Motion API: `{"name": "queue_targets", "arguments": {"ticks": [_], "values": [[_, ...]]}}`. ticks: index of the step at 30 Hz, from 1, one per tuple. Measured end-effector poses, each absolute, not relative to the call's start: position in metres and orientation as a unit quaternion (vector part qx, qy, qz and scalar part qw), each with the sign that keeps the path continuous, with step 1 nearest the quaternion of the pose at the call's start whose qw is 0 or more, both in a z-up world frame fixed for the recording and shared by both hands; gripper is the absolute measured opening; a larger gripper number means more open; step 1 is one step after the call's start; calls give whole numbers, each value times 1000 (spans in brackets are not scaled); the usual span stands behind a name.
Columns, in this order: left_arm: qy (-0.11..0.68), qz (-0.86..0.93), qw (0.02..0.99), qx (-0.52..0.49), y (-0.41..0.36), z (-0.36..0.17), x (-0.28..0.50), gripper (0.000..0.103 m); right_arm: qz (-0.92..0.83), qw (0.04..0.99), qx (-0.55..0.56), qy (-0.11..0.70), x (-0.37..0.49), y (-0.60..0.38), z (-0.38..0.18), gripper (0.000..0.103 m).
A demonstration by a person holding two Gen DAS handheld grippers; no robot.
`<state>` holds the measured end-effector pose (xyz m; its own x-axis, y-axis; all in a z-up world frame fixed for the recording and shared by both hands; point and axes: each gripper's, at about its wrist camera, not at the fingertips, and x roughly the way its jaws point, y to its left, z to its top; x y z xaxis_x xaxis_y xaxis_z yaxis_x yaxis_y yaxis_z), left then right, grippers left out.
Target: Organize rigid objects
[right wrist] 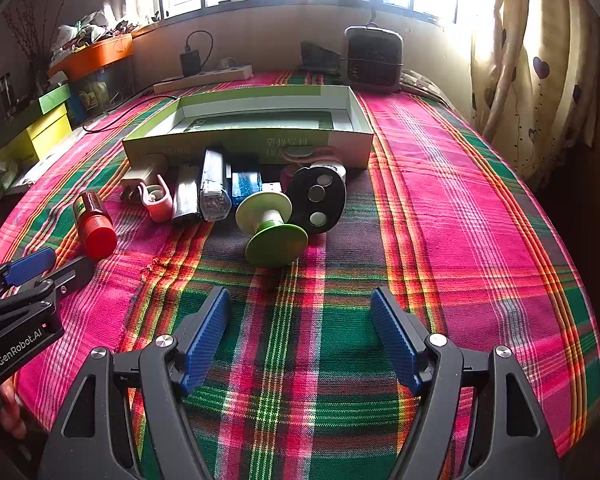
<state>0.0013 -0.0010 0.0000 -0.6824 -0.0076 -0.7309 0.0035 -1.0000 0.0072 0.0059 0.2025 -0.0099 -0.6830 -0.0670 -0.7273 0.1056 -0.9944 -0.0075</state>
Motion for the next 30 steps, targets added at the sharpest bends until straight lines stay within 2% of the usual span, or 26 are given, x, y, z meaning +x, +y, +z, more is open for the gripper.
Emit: {"name": "queue_targets", "arguments": {"ticks": [23,30], "values": [[-13,-916,-22,401,-3,0,1,58,-916,57,397,27,3,202,-8,73],[21,-910,-52,412,-14,4,-4,58,-910,75,406,35,-1,203,-8,73]]}}
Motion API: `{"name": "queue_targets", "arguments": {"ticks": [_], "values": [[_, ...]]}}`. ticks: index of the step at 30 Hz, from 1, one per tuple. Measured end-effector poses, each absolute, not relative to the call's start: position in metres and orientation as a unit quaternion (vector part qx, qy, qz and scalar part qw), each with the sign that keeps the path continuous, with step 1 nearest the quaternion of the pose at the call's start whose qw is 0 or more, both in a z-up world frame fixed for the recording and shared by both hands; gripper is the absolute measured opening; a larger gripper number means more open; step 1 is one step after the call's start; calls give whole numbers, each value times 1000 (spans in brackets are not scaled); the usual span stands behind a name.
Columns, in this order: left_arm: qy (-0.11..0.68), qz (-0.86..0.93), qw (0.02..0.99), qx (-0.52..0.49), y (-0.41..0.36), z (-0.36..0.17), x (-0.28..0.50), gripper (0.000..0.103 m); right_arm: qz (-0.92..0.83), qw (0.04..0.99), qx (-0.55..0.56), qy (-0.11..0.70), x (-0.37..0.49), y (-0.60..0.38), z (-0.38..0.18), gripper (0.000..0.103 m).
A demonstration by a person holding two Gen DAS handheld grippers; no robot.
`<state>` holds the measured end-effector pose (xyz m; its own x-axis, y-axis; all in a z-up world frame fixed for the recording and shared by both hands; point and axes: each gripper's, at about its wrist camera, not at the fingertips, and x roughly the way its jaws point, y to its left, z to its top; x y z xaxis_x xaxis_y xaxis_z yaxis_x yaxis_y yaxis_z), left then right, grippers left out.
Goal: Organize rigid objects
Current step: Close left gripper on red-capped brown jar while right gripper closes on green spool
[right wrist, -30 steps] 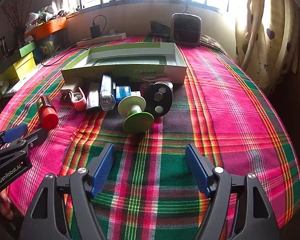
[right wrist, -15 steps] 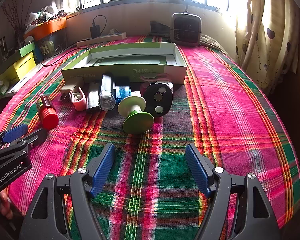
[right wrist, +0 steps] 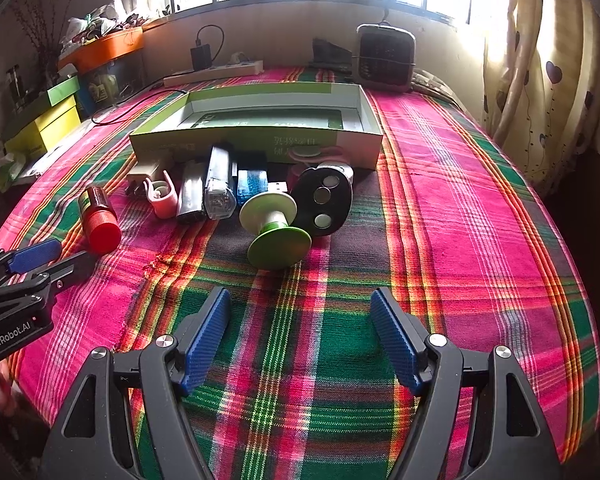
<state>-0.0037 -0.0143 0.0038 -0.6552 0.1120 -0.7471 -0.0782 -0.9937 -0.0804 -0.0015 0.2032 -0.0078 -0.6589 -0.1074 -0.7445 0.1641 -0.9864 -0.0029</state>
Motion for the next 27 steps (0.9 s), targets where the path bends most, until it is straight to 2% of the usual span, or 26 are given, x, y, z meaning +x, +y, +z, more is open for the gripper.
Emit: {"name": "queue_targets", "arguments": {"ticks": [6,14,24,27], "values": [[-41,905,85,-415,-12,7,-5,58,-904,104,411,52,-9,197,-7,73],[-21,902,74,-425,1,10,-16,58,-899,123,417,54,-23,196,-7,73],[-19,903,36,-428,-21,11,-20,58,-898,137,414,48,-34,200,-5,73],[-20,903,25,-429,-31,11,-20,58,-898,139,415,49,-36,199,-6,64]]}}
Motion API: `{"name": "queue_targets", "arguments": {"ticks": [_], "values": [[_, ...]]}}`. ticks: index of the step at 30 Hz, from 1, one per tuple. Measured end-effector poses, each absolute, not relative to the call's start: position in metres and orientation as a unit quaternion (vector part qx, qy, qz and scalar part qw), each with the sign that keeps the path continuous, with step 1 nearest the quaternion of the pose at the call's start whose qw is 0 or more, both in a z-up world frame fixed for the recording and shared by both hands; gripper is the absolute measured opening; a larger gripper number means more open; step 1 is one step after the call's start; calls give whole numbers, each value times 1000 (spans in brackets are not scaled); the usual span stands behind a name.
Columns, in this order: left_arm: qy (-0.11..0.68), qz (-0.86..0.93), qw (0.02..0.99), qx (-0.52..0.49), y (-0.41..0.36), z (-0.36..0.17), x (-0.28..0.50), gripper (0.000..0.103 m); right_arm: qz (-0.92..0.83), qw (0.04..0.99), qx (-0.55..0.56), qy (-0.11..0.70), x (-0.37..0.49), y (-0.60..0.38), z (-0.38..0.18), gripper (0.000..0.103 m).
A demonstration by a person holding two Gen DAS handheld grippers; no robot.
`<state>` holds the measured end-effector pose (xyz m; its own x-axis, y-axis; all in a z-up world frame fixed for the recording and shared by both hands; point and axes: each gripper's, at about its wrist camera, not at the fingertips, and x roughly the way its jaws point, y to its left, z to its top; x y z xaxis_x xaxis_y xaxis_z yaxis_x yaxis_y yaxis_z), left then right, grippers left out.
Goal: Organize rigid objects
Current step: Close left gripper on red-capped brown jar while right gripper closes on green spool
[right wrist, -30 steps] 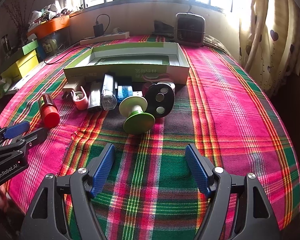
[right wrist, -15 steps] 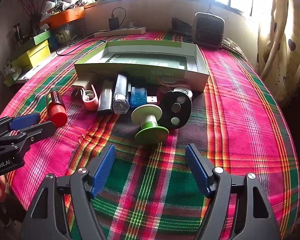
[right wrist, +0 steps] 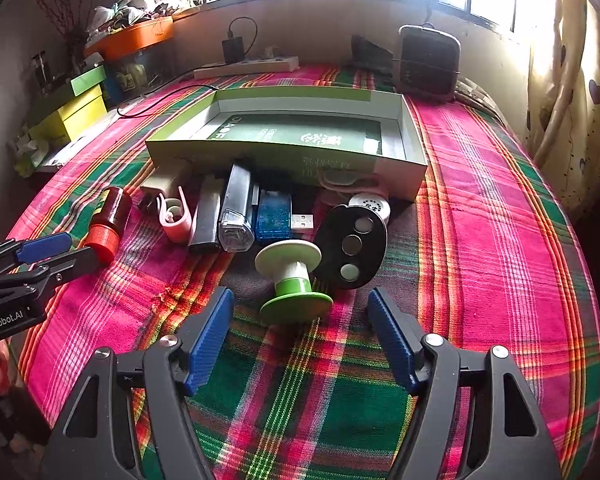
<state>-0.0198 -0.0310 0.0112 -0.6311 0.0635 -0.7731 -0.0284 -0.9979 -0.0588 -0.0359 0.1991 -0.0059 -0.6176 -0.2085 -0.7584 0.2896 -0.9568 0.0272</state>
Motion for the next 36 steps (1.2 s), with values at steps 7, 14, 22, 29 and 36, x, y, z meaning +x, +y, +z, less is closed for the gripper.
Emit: {"name": "queue_targets", "arguments": {"ticks": [7,14,22,29,36], "values": [[-30,903,29,-428,-41,12,-19,58,-898,140,415,43,-40,199,-6,51],[-50,899,70,-429,-35,18,-13,58,-899,141,414,38,-41,201,-5,42],[-52,900,69,-427,-25,21,-27,58,-898,147,412,36,-42,200,-5,35],[-44,895,64,-440,-21,14,-45,58,-898,151,413,30,-42,201,-5,35],[-33,891,55,-450,-18,7,-56,58,-897,152,413,29,-42,202,-5,35]]}}
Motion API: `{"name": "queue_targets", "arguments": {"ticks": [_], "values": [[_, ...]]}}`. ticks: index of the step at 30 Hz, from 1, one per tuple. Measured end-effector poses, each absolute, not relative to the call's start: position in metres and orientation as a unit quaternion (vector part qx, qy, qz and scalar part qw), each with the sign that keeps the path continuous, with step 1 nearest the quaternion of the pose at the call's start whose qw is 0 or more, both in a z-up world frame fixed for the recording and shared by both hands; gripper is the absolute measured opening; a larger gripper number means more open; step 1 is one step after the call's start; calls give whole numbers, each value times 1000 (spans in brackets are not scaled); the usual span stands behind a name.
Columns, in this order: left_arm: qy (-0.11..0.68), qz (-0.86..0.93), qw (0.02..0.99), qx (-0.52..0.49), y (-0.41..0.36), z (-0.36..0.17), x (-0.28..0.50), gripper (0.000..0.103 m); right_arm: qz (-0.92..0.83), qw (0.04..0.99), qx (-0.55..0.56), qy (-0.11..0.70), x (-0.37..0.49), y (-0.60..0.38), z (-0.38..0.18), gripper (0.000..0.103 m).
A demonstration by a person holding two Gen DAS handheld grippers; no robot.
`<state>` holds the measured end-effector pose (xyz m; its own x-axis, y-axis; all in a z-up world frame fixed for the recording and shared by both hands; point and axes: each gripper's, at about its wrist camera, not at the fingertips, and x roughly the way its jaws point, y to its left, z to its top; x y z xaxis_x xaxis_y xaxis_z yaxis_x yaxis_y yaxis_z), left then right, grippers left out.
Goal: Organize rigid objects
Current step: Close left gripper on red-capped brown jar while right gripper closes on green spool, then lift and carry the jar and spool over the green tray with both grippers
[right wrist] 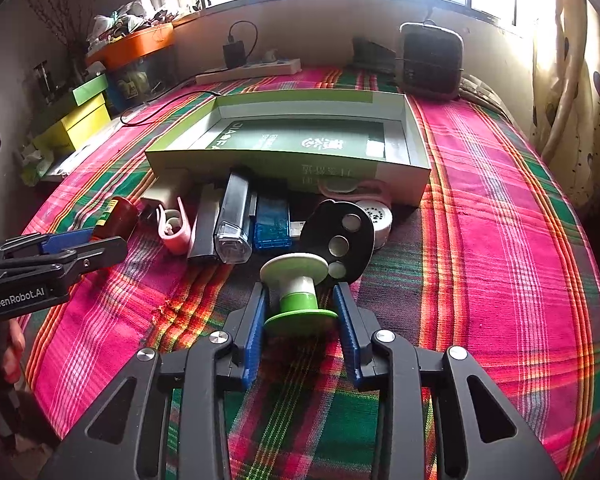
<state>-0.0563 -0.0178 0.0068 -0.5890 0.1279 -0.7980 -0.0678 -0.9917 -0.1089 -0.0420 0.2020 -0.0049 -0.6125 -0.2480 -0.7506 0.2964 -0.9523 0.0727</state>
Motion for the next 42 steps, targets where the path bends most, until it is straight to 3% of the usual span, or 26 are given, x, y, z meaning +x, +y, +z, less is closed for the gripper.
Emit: {"name": "queue_targets", "arguments": {"ticks": [5,18,42], "values": [[-9,893,40,-447,-15,6,-62,57,-897,154,413,31,-42,203,-5,35],[-6,896,34,-442,-21,8,-65,35,-896,152,415,31,-44,204,-5,35],[-6,904,52,-424,-20,36,-65,33,-907,146,394,26,-44,208,22,35]]}}
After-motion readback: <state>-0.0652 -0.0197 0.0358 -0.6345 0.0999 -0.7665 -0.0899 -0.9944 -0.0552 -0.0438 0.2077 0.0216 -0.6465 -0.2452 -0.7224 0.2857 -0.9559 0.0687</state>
